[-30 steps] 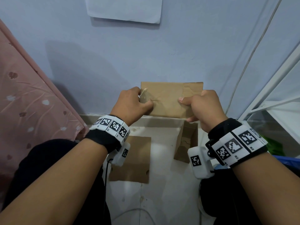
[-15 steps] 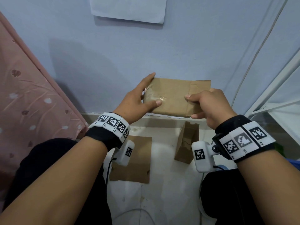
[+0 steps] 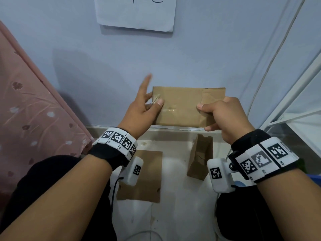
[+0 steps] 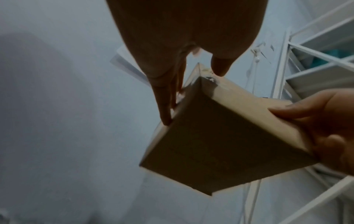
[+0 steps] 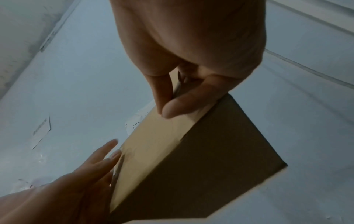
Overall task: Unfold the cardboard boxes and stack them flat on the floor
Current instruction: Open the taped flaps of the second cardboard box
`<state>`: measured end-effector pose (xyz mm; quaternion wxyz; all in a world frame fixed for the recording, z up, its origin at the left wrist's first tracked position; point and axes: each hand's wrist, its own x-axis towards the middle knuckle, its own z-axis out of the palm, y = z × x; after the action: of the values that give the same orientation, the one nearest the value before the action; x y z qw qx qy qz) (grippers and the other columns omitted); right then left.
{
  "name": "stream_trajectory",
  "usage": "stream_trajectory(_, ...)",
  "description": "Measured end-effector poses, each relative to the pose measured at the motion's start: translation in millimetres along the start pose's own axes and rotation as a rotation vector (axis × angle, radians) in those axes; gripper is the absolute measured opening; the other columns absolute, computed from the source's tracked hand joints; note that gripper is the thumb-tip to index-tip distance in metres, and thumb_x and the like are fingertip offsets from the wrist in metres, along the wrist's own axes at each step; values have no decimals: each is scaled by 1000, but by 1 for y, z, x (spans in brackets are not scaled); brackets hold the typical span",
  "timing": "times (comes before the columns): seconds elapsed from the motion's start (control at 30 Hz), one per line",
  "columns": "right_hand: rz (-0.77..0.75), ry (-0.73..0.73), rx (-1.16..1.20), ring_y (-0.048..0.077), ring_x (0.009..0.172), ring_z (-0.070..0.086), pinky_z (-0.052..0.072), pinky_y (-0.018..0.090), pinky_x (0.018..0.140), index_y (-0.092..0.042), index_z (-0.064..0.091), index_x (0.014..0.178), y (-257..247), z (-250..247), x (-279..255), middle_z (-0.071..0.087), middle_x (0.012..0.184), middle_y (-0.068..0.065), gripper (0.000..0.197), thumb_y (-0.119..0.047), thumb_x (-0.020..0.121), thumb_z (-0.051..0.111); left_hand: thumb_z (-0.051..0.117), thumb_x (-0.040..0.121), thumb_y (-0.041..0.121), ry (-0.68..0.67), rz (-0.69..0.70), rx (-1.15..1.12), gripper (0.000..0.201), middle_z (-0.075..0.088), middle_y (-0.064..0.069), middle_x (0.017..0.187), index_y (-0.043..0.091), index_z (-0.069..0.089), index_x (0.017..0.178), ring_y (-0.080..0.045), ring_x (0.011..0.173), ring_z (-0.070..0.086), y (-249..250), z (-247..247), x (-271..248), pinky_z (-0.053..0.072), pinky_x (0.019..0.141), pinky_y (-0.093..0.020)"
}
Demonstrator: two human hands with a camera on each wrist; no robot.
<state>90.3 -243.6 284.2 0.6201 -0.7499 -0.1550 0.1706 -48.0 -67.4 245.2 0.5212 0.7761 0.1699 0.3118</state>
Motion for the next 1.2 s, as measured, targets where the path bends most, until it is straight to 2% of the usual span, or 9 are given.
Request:
stream_trajectory(0.1, -33, -3, 35, 28, 82, 69, 52, 26, 46, 10, 63, 107, 1, 3, -1, 63, 100, 16, 39, -15, 82, 79, 67, 95, 42, 16, -94, -88, 95, 26, 15, 158, 49, -6, 157, -6, 140, 45, -1, 4, 3, 34, 117, -32)
stream_trajectory(0.17, -38, 10, 56, 33, 88, 70, 52, 26, 45, 11, 59, 107, 2, 6, -1, 61, 107, 24, 42, -15, 82, 80, 66, 91, 54, -32, -231, -137, 85, 38, 28, 144, 52, 10, 156, -8, 136, 50, -1, 4, 6, 33, 118, -41)
stream_trajectory(0.27, -54, 24, 58, 39, 97, 69, 52, 26, 45, 16, 56, 115, 3, 9, -2, 61, 108, 25, 52, -15, 82, 80, 63, 84, 56, -128, -342, -268, 42, 68, 17, 126, 63, 48, 122, -13, 115, 67, 1, 7, 6, 49, 102, -60)
stream_trajectory(0.4, -74, 17, 50, 36, 95, 69, 52, 26, 45, 18, 56, 113, 4, 11, -4, 58, 101, 24, 52, -16, 82, 80, 64, 79, 44, -82, -335, -375, 43, 71, 7, 119, 44, 58, 122, -19, 107, 69, 2, 9, 10, 54, 95, -59)
stream_trajectory(0.53, -62, 32, 50, 34, 93, 69, 53, 26, 46, 7, 59, 94, 3, 12, -6, 59, 101, 16, 32, -15, 83, 79, 56, 79, 45, -10, -339, -339, 29, 70, 12, 102, 48, 66, 107, -17, 98, 67, 3, 8, 10, 55, 96, -55)
stream_trajectory(0.7, -16, 68, 37, 37, 90, 71, 57, 31, 50, -7, 58, 85, 0, 14, -8, 67, 108, 20, 22, -14, 84, 79, 71, 88, 51, 275, -114, -128, 42, 68, 8, 119, 30, 62, 124, -1, 99, 68, -3, 6, 11, 58, 89, -29)
stream_trajectory(0.8, -5, 84, 6, 37, 81, 72, 62, 38, 57, -7, 58, 88, 1, 14, -7, 67, 113, 20, 23, -16, 83, 79, 73, 92, 29, 422, 84, 50, 7, 70, 11, 98, 27, 68, 95, 2, 84, 64, -2, 3, 12, 48, 73, -14)
stream_trajectory(1.0, -17, 78, -35, 26, 65, 65, 60, 35, 52, -4, 56, 91, 2, 15, -7, 62, 104, 16, 27, -16, 84, 79, 71, 92, 39, 352, 128, 257, 13, 68, 10, 94, 26, 71, 91, -7, 81, 61, -10, 3, 14, 46, 73, -14)
stream_trajectory(1.2, -34, 91, -86, 26, 57, 64, 63, 46, 58, 13, 58, 100, 5, 15, -7, 62, 104, 24, 41, -18, 83, 80, 62, 98, 31, 285, 251, 551, 19, 68, 2, 86, 16, 70, 91, -21, 80, 62, -21, -4, 20, 52, 74, -40)
